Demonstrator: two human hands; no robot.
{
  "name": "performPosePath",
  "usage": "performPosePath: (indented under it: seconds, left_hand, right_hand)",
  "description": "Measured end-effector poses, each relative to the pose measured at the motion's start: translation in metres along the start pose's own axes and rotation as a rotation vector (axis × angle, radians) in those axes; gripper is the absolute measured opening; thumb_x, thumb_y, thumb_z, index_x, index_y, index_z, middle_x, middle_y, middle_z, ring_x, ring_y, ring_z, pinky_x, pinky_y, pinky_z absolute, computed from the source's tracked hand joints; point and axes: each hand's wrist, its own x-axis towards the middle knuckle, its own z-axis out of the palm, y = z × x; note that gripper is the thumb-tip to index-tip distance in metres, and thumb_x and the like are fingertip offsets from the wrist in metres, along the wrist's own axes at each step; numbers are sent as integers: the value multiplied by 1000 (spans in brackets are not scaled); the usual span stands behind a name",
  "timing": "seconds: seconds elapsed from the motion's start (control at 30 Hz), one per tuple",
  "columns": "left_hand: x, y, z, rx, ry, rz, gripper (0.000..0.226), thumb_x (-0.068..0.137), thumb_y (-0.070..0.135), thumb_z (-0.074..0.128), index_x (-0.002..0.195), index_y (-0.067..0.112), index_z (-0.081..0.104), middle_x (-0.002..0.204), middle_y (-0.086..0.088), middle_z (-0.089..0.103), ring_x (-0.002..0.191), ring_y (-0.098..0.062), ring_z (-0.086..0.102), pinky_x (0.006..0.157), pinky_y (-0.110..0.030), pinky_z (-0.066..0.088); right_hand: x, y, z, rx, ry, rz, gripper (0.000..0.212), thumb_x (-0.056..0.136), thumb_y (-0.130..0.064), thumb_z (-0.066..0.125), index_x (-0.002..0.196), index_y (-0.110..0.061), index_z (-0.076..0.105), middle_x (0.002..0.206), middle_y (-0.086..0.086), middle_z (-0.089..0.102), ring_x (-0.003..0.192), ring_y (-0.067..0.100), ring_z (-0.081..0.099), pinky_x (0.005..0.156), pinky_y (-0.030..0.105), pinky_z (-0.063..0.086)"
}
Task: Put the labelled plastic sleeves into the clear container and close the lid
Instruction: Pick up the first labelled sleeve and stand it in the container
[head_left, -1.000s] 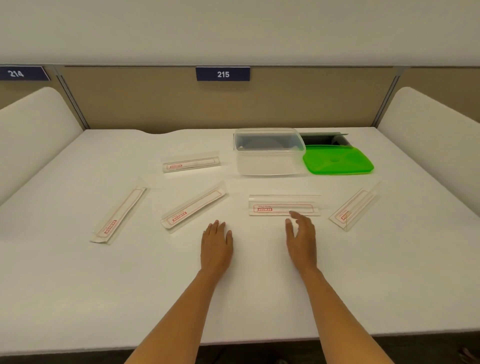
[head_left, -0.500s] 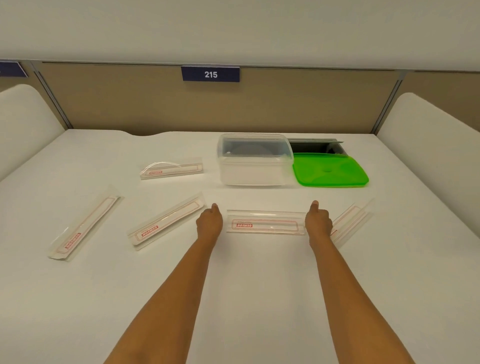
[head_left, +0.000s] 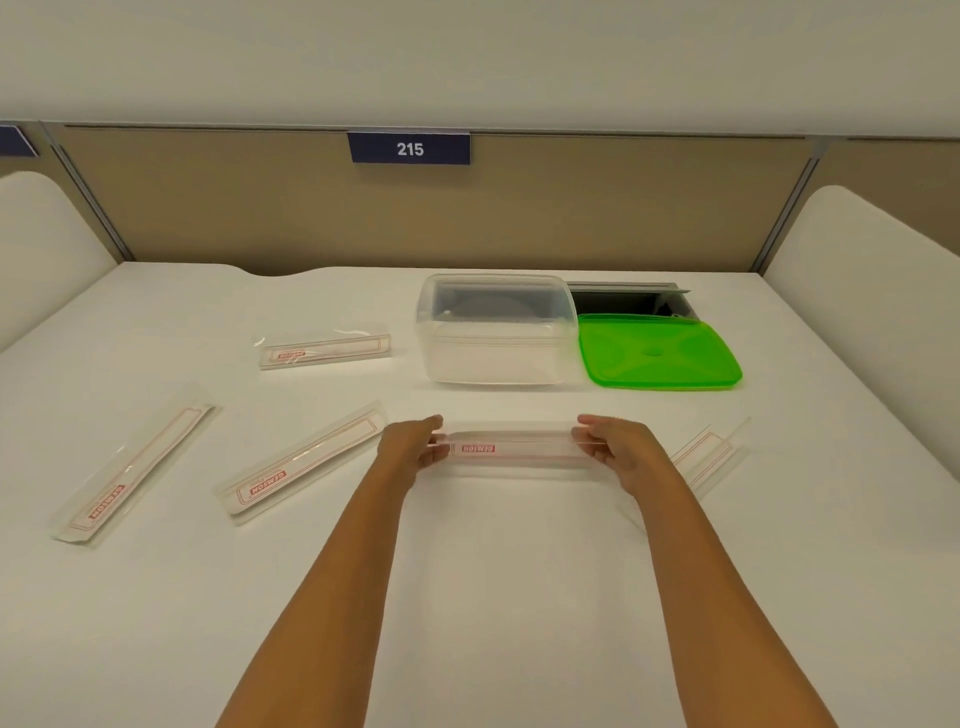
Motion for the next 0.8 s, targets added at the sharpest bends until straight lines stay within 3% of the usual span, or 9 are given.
performPosePath:
  seconds: [0.1,0.27,0.4,0.53,0.67,0.73,0.8]
  left_hand:
    - [-1,13,3,-68,-51,112,12,88,3,58,100,-1,60,82,-13,61,60,-16,56,64,-20,55]
    - [0,29,11,-95,-52,231,44,87,3,63,129,0,51,100,-16,63,73,-17,59,80,-26,53]
    - [2,40,16,-94,-56,322,44,88,9,63,130,1,54,97,-11,62,78,-16,57,79,-23,50]
    - [1,47,20,-147,-36,417,35,90,6,61,125,1,59,103,-10,64,92,-20,61,87,-24,50]
    - [-2,56,26,-284,-11,507,28,92,3,57,119,4,62,95,-4,68,84,-13,65,81,-18,52]
    - [0,65,27,-354,8,515,28,93,6,55,121,7,62,90,0,68,81,-10,62,79,-18,50]
    - [2,76,27,-364,6,531,29,95,9,53,123,10,61,90,3,67,80,-8,60,78,-18,47]
  right_hand:
    - [-1,-14,-2,-7,-66,-149,35,92,10,44,126,6,52,97,19,62,69,15,58,58,12,53]
    - [5,-28,-4,-7,-132,-325,43,97,0,46,137,-15,39,109,16,65,89,23,63,76,22,52]
    - [14,-37,-5,-26,-178,-395,45,98,-5,45,142,-10,34,111,10,65,89,18,64,80,22,51]
    - [23,-47,-5,-56,-177,-460,37,99,-5,44,136,-7,43,105,7,66,86,12,64,78,20,50]
    - [25,-55,-5,-58,-192,-526,27,97,-8,49,123,-13,53,97,2,68,83,10,66,76,18,52]
    - [21,-62,-8,-174,-152,-560,15,95,-20,55,105,-20,65,87,-5,68,78,9,65,74,20,51]
    - [19,-68,-13,-345,-103,-588,24,93,-38,54,90,-24,73,80,-5,66,73,8,60,75,23,48]
